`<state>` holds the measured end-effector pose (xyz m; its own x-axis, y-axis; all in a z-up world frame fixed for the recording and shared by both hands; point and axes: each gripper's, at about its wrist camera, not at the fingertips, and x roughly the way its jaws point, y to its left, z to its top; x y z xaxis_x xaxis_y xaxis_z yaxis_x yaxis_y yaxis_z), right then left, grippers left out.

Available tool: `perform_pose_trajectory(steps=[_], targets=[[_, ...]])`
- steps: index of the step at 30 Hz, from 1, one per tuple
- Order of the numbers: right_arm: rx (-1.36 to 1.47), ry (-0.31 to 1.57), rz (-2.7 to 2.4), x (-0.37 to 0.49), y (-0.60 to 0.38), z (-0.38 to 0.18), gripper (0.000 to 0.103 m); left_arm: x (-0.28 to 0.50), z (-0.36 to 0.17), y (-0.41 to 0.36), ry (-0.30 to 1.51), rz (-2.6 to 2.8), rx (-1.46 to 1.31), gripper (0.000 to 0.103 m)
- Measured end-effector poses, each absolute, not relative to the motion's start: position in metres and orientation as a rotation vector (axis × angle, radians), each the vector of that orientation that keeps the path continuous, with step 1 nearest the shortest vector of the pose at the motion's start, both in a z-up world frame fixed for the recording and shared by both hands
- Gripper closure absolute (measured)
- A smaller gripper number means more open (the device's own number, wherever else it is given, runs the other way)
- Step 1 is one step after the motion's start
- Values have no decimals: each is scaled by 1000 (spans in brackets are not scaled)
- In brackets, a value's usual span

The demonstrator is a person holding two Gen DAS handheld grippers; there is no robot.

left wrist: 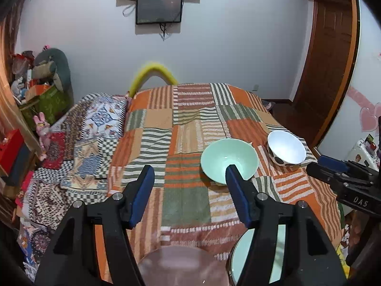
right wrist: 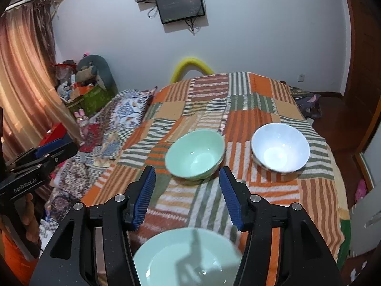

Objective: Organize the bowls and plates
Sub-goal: 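Move both tools to the rim of the mint green bowl, then close both tools on the mint green bowl rim and lift it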

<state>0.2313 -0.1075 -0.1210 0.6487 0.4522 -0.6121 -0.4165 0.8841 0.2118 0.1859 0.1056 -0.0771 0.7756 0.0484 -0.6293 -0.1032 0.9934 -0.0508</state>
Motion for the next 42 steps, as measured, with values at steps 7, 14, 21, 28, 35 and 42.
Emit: perform_pose_trajectory(steps=[7, 14, 21, 28, 35, 42], targets=[[29, 752, 477, 264, -104, -139, 51, 234, -102, 115, 729, 75, -115, 41], [33, 823, 464, 296, -102, -160, 51, 280, -136, 122, 801, 56, -153, 41], [17, 868, 452, 321, -99, -181, 51, 317, -168, 126, 875, 24, -197, 41], [23, 906, 445, 343, -96, -199, 51, 350, -202, 125, 958, -6, -210, 41], [15, 917, 453, 359, -91, -208, 51, 371, -230, 126, 1010, -22, -242, 41], [-11, 933, 455, 369, -82, -221, 53, 380, -246, 122, 1041, -20, -235, 43]])
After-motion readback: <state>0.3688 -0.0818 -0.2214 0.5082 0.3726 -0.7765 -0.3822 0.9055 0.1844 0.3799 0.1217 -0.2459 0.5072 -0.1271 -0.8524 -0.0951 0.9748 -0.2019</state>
